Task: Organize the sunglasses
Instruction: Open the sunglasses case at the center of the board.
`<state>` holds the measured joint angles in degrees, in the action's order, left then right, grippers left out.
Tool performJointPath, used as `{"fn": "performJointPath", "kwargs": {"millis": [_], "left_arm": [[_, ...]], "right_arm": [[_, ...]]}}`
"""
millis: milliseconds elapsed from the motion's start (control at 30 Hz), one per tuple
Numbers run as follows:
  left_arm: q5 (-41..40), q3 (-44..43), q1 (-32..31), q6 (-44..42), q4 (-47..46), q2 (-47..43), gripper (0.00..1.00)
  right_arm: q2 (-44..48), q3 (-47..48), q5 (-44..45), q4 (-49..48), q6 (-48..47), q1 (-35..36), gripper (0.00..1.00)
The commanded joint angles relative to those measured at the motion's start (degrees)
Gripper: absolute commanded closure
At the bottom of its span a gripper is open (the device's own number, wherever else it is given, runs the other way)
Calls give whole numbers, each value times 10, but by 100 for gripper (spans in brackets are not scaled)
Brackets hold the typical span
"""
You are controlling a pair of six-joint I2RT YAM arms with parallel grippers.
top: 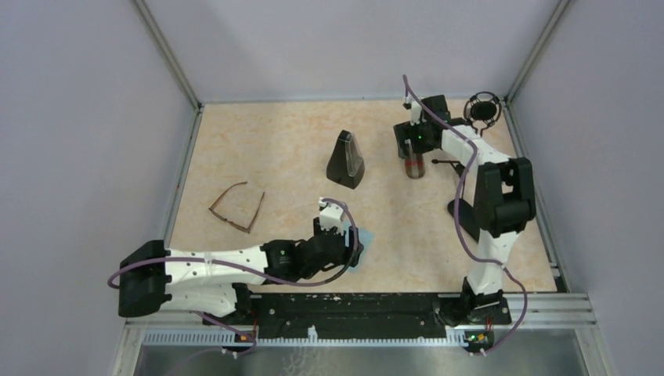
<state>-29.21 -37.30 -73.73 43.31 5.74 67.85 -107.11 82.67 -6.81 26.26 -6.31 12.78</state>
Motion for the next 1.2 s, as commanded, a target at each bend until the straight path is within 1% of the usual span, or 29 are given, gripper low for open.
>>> {"fn": "performJointPath", "kwargs": {"millis": [0, 167, 233, 300, 467, 533, 700, 767, 833, 933, 1000, 1067, 1167], "left_arm": [[-22, 17, -12, 26, 13, -39, 25], [-23, 23, -24, 30, 19, -57, 25], [-24, 23, -27, 30, 19, -59, 25], [-27, 22, -31, 31, 20, -60, 25], [-29, 21, -36, 31, 17, -55, 25], [-29, 20, -38, 32, 17, -52, 25], [-28, 17, -40, 31, 14, -46, 25], [-34, 13, -40, 22, 10, -42, 25], [-56, 5, -40, 24, 15, -36, 23], [-103, 1, -38, 26, 13, -29, 19], [-126, 10, -36, 11, -36, -29, 16], [-135, 26, -31, -7, -105, -33, 12], [-109, 65, -16, -62, -243, -43, 9]], "right_arm": [[-83, 104, 50, 36, 8, 7, 11], [-150, 166, 91, 68, 5, 7, 10], [-164, 174, 102, 75, 5, 7, 10], [-168, 172, 108, 73, 5, 7, 13], [-163, 159, 100, 75, 6, 7, 25], [-165, 161, 94, 84, 6, 7, 32], [-147, 149, 71, 107, 5, 7, 59], [-114, 121, 38, 109, 3, 7, 67], [-61, 71, -11, 98, -4, 7, 71], [43, -24, -126, 73, -33, 7, 75], [117, -105, -192, 60, -53, 7, 77], [194, -171, -258, 53, -75, 7, 78], [273, -247, -342, 52, -92, 6, 83]]}}
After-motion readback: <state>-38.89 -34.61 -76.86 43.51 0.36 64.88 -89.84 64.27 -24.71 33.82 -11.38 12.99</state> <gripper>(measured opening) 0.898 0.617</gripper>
